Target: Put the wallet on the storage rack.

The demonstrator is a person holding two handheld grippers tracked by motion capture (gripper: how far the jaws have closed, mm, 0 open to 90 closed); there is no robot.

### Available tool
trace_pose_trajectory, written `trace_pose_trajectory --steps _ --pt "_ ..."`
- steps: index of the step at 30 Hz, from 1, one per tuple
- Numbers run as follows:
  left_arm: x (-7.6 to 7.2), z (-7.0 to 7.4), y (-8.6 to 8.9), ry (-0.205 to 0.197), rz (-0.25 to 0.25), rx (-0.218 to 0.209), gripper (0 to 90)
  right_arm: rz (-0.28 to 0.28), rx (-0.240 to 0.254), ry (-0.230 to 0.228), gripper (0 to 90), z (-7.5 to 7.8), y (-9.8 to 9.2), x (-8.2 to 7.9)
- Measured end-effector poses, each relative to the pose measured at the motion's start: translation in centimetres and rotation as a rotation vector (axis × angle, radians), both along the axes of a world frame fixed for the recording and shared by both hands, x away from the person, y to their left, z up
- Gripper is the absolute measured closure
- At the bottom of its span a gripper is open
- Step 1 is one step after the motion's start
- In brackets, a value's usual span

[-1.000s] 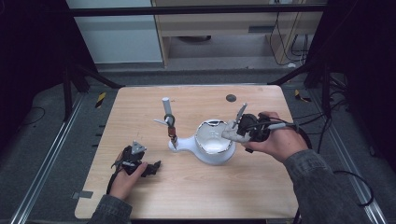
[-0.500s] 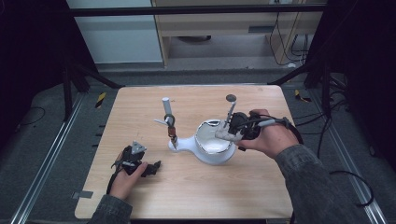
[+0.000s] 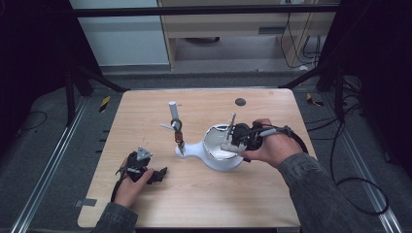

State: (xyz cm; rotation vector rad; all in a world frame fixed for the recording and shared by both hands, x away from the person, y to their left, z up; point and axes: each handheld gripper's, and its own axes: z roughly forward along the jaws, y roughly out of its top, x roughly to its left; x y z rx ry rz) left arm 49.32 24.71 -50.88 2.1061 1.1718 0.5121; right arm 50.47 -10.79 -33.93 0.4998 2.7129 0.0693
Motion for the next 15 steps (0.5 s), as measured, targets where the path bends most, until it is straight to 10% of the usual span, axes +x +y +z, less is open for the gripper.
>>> trace_pose_trajectory --steps 15 --pt "0.0 0.0 0.0 0.000 0.000 0.000 0.0 0.004 -0.006 0.032 30.9 -1.7 1.2 0.5"
